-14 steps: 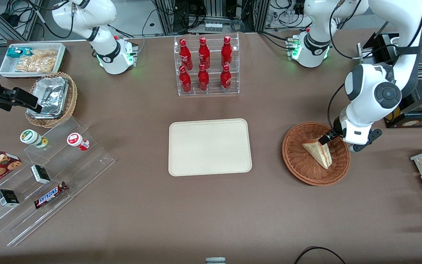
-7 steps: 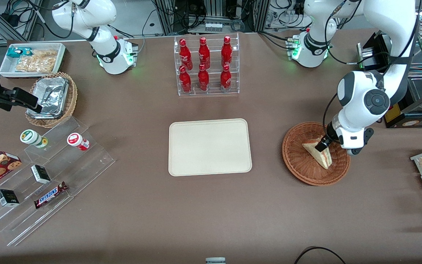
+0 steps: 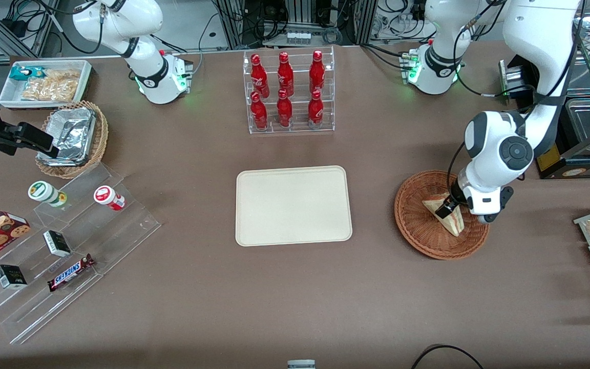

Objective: Place sandwich from basket to tray

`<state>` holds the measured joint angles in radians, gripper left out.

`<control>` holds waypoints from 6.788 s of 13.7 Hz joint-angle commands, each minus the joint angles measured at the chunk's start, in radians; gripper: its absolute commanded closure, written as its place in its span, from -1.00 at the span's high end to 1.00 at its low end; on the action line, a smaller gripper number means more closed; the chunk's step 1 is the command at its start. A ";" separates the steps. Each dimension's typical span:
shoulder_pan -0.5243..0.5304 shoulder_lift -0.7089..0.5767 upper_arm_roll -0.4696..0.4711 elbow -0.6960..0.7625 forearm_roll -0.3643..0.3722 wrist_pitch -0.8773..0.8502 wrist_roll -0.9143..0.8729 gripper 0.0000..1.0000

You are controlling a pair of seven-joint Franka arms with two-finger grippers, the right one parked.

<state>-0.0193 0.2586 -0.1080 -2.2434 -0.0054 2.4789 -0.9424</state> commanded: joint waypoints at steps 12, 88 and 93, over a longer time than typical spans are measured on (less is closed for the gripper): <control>-0.042 -0.024 0.001 0.257 0.012 -0.443 0.103 -0.72; 0.001 -0.045 0.059 0.841 0.010 -1.089 0.926 1.00; 0.013 -0.093 0.059 0.841 0.012 -1.092 0.927 1.00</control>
<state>-0.0197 0.2158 -0.0405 -1.3831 -0.0093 1.3911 -0.0323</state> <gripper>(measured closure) 0.000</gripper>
